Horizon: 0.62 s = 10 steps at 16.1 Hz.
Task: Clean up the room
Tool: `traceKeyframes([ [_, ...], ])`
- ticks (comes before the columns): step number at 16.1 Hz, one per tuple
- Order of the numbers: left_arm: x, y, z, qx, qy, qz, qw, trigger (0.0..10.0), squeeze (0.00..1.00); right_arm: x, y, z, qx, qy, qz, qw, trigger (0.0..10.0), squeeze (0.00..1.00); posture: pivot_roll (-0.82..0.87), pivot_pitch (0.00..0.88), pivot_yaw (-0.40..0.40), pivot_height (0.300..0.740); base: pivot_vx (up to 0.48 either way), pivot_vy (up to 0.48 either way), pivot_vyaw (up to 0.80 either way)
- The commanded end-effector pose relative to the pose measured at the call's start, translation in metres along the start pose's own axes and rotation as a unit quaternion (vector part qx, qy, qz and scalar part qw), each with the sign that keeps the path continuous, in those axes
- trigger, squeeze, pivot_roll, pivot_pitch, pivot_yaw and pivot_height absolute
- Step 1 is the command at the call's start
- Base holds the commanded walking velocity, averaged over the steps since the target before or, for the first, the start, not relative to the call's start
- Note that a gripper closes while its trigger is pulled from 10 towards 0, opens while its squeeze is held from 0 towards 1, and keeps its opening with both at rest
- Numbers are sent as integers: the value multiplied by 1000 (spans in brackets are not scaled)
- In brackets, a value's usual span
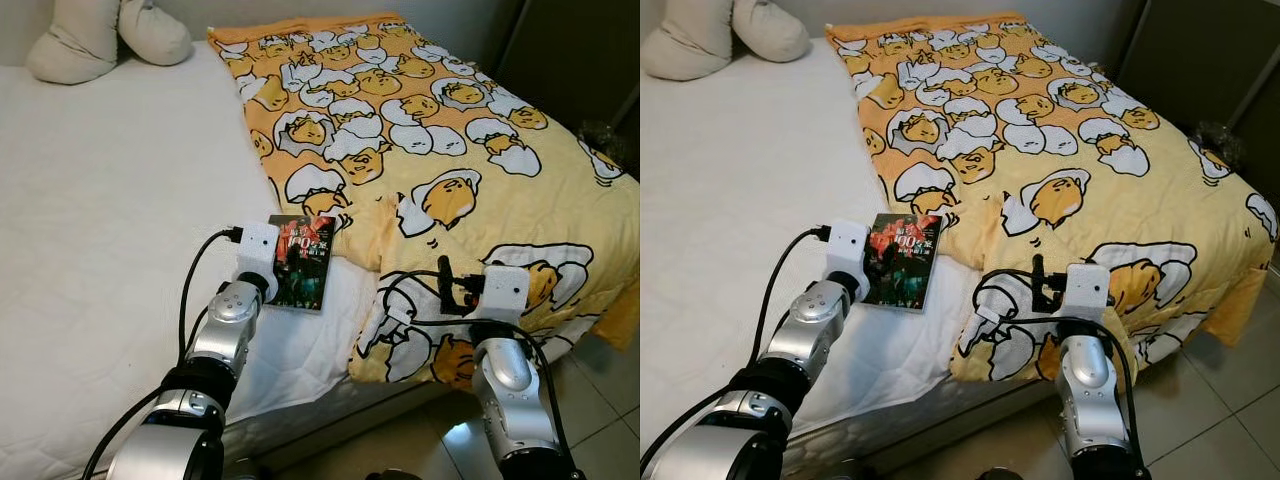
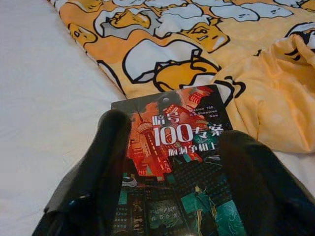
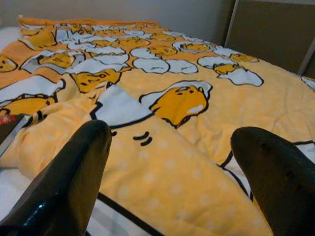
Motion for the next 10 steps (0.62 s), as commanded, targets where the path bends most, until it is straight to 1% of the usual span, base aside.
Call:
traceKeyframes([
  [1, 4, 8, 0, 5, 0, 11, 1000, 10000, 1000, -1, 2, 4, -3, -4, 4, 1000, 10000, 0, -65, 0, 24, 740, 0, 0, 0],
  [2, 4, 10, 0, 7, -1, 18, 1000, 10000, 1000, -2, 2, 4, -4, -4, 4, 1000, 10000, 0, -67, 0, 26, 740, 0, 0, 0],
  [8, 8, 11, 3, 8, -4, 13, 1000, 10000, 1000, -8, 0, 4, -5, -5, -1, 1000, 10000, 0, -74, 0, 28, 740, 373, 298, 0],
  [10, 10, 14, 2, 0, 4, 13, 1000, 10000, 1000, -9, -1, 4, -5, -5, -2, 1000, 10000, 0, -76, 0, 26, 740, 403, 261, 0],
])
Point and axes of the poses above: a point about 5 cm out from each wrist's last joint towards the gripper, its own x axis pointing out of the wrist towards the gripper, its own y axis along the axis of the wrist's last joint, z = x × y, the point moved 1 cm from there along x, pointing out of the wrist towards the gripper, and after that the axes turned 8 degrees about -x, right-handed, at the moved point
